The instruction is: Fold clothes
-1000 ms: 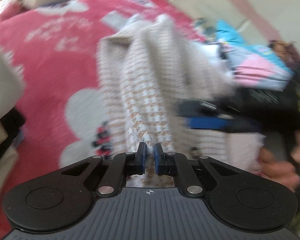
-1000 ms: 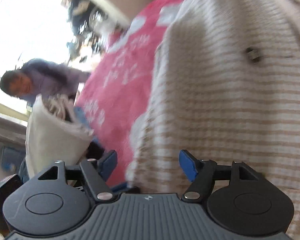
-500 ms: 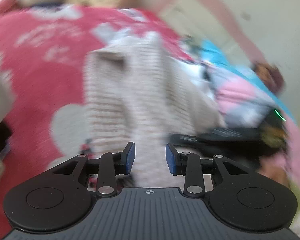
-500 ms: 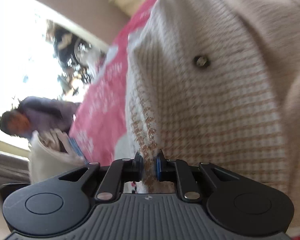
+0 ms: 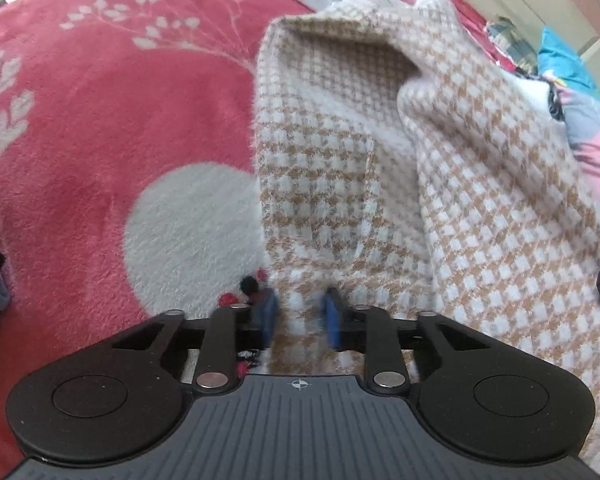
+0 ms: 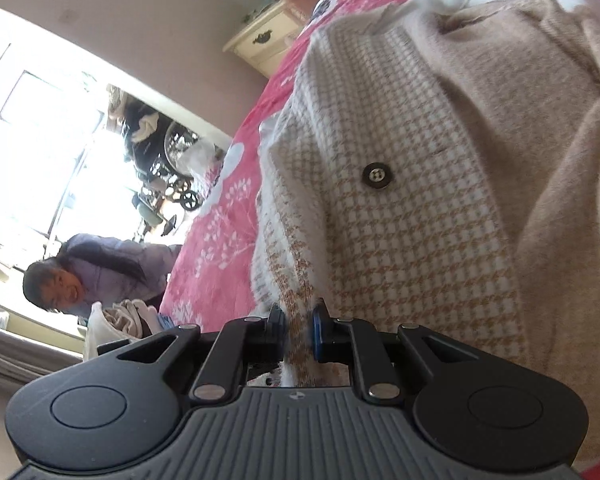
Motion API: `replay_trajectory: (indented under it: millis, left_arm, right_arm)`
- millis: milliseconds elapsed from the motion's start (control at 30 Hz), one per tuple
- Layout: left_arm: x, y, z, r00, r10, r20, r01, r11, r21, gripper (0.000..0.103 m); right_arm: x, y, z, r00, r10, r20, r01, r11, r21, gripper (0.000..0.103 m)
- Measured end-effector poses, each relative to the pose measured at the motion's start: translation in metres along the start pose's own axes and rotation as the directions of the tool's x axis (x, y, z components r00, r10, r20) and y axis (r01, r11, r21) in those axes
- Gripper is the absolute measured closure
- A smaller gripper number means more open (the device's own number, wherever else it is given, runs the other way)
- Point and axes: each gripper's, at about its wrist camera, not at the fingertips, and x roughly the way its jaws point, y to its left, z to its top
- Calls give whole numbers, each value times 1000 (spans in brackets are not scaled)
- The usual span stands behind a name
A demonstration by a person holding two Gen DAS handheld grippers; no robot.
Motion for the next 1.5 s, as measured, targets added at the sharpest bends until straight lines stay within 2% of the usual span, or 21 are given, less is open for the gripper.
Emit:
replay_trajectory:
  millis: [133, 200, 333, 433, 500, 567, 600, 633, 700, 733, 767, 833, 867, 900, 933, 1067, 1167, 1333, 1433, 1467, 1500]
  left_arm:
    - [-26, -10, 17, 988, 92, 121, -98, 994, 44, 89]
    - [-54, -15, 43, 951, 152, 267, -184, 978, 96, 90]
    - [-104, -22, 114, 837, 247, 488, -362, 919, 156, 91]
    - [-144, -27, 172, 706, 299, 642, -515, 838, 177, 91]
    - [-166, -29, 203, 570, 328, 754, -652, 739, 171, 91]
    - [-166, -25, 227, 458, 368, 809, -762, 632, 144, 90]
    - [-161, -21, 241, 404, 393, 826, -813, 569, 127, 90]
    - [-145, -13, 251, 383, 434, 816, -852, 508, 130, 86]
    - [-101, 17, 273, 377, 545, 749, -894, 425, 141, 84]
    - [-78, 36, 280, 415, 606, 679, -891, 423, 167, 83]
    - [-55, 59, 287, 462, 673, 577, -877, 446, 181, 81]
    - [-33, 94, 289, 550, 733, 400, -824, 553, 122, 81]
    - [-27, 107, 287, 585, 740, 332, -798, 599, 70, 81]
    - [-26, 117, 282, 605, 737, 301, -777, 629, 20, 81]
    - [-25, 127, 277, 624, 733, 272, -757, 653, -26, 81]
    - [-17, 143, 277, 623, 734, 271, -752, 657, -50, 74]
    - [-35, 148, 287, 651, 712, 264, -712, 693, -115, 69]
    - [-65, 154, 306, 724, 635, 270, -623, 770, -137, 69]
    - [-73, 146, 308, 716, 622, 317, -640, 766, -58, 69]
    - [-68, 139, 306, 689, 635, 348, -685, 727, 30, 69]
    - [-60, 131, 302, 645, 662, 383, -751, 642, 154, 68]
  right_arm:
    - [-11, -3, 8, 1000, 18, 0, -18, 1000, -1, 88]
    - [-12, 2, 11, 999, 38, -12, -38, 999, -18, 88]
    - [0, 34, 10, 996, 73, -56, -78, 993, -92, 88]
    - [21, 69, 1, 989, 111, -95, -127, 975, -182, 88]
    - [40, 92, -9, 985, 113, -129, -143, 956, -255, 88]
    - [76, 104, -23, 988, 33, -153, -84, 937, -339, 88]
    - [96, 109, -30, 987, -13, -163, -50, 924, -380, 87]
    - [119, 110, -38, 980, -60, -190, -23, 914, -405, 86]
    - [162, 105, -50, 956, -142, -258, 19, 904, -428, 85]
    - [177, 103, -54, 943, -170, -285, 34, 904, -427, 83]
    - [192, 101, -58, 929, -198, -311, 49, 903, -427, 77]
    - [198, 104, -61, 924, -205, -323, 51, 902, -428, 56]
    - [199, 106, -62, 924, -204, -325, 48, 902, -429, 50]
    - [199, 108, -62, 923, -202, -326, 46, 902, -430, 41]
    - [200, 111, -63, 923, -201, -328, 43, 902, -430, 39]
    - [194, 122, -70, 928, -208, -310, 41, 882, -470, 36]
    - [173, 130, -76, 943, -202, -265, 46, 867, -497, 35]
    - [131, 116, -65, 960, -201, -196, 97, 892, -441, 33]
    - [116, 106, -57, 955, -253, -152, 171, 894, -414, 33]
    - [112, 101, -54, 953, -266, -146, 188, 896, -403, 33]
    - [108, 98, -51, 952, -271, -143, 198, 899, -392, 33]
